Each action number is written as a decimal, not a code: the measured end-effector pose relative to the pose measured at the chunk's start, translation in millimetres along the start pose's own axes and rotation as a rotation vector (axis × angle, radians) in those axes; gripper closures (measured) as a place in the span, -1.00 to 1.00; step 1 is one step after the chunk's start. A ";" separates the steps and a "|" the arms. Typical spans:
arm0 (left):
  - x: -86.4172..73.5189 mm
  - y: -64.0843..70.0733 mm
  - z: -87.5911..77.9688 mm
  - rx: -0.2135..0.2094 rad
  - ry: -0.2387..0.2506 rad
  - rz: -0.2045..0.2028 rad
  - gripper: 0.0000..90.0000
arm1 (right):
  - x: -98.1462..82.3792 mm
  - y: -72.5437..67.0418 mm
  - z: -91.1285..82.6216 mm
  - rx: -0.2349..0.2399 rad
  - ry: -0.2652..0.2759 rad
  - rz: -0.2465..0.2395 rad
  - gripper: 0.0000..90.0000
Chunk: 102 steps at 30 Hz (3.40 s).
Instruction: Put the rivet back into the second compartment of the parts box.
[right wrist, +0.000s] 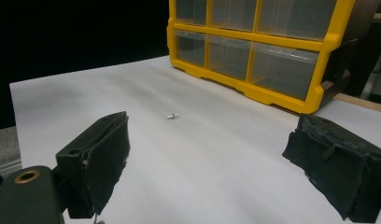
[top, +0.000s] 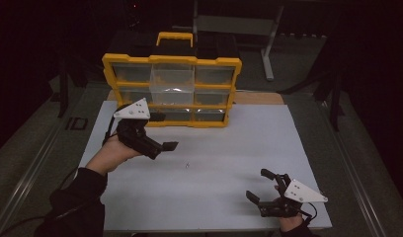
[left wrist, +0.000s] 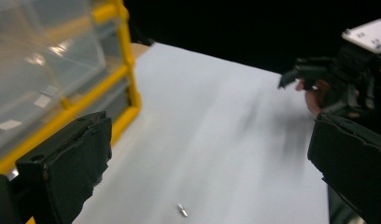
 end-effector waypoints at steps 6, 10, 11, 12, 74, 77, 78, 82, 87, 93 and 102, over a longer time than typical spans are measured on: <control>-13.0 8.1 14.1 -0.028 -0.003 -0.002 -1.00 | -0.4 -0.1 0.3 0.002 -0.001 -0.002 -0.75; -25.2 12.5 25.9 -0.043 -0.009 -0.008 -1.00 | -0.7 0.2 0.0 0.000 -0.002 0.001 -0.75; -31.8 15.8 32.3 -0.058 -0.016 -0.007 -1.00 | -0.9 0.3 0.2 0.001 -0.002 0.003 -0.75; -31.8 15.8 32.3 -0.058 -0.016 -0.007 -1.00 | -1.0 0.2 0.3 0.003 -0.002 0.004 -0.75; -154.5 -22.7 137.9 0.073 -0.289 -0.092 0.80 | -1.4 -0.5 0.6 0.001 -0.008 0.001 -0.75; -152.7 -20.5 135.9 0.046 -0.286 -0.087 0.89 | -1.3 0.0 0.3 0.000 -0.007 0.002 -0.75; -151.0 -20.5 134.5 0.048 -0.283 -0.083 0.89 | -1.3 0.1 0.3 0.000 -0.006 0.003 -0.75; -146.0 -18.2 129.8 0.023 -0.283 -0.068 0.89 | -1.3 0.0 0.5 0.000 -0.007 0.003 -0.75; -139.7 -15.9 122.0 0.000 -0.271 -0.052 0.90 | -0.9 0.3 0.1 -0.004 -0.006 0.002 -0.75; -122.6 -13.7 101.5 -0.042 -0.240 -0.051 0.90 | -1.1 0.1 0.5 -0.003 -0.008 0.001 -0.75; -78.8 -7.7 61.7 -0.105 -0.176 0.003 0.90 | -1.0 0.2 0.6 -0.005 -0.008 0.002 -0.75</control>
Point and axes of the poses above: each handheld gripper's, and its own axes: z roughly forward along the jaws, x roughly out of its top, y roughly to its right, the point moved 8 cm from there along z, roughly forward along the jaws, and after that the axes turned 4 degrees about -z, right-handed, at the moved point
